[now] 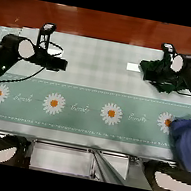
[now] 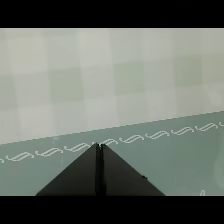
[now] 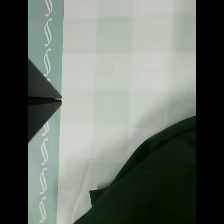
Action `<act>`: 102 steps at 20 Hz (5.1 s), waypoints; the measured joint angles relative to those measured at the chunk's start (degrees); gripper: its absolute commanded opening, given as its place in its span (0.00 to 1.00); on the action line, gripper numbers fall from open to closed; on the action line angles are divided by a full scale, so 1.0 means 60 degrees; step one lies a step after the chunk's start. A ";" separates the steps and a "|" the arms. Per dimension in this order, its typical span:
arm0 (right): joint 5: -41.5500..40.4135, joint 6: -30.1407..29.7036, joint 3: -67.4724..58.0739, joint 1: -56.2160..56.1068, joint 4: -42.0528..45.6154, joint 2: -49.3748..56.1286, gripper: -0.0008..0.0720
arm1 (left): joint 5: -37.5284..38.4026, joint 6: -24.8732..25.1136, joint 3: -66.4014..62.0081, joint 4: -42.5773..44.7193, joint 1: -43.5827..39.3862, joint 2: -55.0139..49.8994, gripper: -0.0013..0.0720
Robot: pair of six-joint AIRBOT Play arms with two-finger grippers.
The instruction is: Fold the shirts.
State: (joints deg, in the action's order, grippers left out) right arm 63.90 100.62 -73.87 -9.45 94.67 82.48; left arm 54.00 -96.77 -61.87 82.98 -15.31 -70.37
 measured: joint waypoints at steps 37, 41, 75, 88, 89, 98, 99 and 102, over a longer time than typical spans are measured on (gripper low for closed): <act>-0.2371 -0.1621 -0.1752 0.4204 -0.0597 0.1832 0.58 | 0.0597 -0.0135 0.2499 -0.0703 0.0255 0.3220 0.71; -0.2153 -0.2131 -0.2277 0.4277 -0.1326 0.3242 0.49 | 0.0372 -0.0379 0.2878 -0.0765 0.0280 0.3534 0.71; 0.1537 -0.1235 -0.3949 -0.4135 -0.1213 -0.3588 0.05 | 0.0754 -0.0193 0.2947 -0.2051 0.2838 0.6018 0.71; -0.1086 -0.0251 -0.1104 -0.5807 -0.4014 0.0277 0.57 | 0.0852 0.0324 0.3708 -0.2379 0.2845 0.5956 0.71; -0.0878 -0.0372 -0.1198 -0.5461 -0.4149 0.0226 0.57 | 0.0878 0.0517 0.3738 -0.2401 0.2892 0.5916 0.71; 0.1253 -0.0736 0.1432 0.0189 -0.2543 -0.3861 0.57 | 0.2415 0.1792 0.4674 -0.3931 0.5191 0.5359 0.71; 0.1056 -0.0798 0.2251 0.0739 -0.2816 -0.4309 0.57 | 0.2583 0.2138 0.5173 -0.4481 0.5246 0.5136 0.71; 0.0590 -0.1359 0.4459 0.1949 -0.4098 -0.5249 0.57 | 0.2721 0.3136 0.6255 -0.5788 0.5107 0.4244 0.71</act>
State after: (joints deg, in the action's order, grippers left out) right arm 67.44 92.47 -47.11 2.24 70.08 50.98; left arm 70.32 -77.95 -24.34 48.25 15.33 -44.91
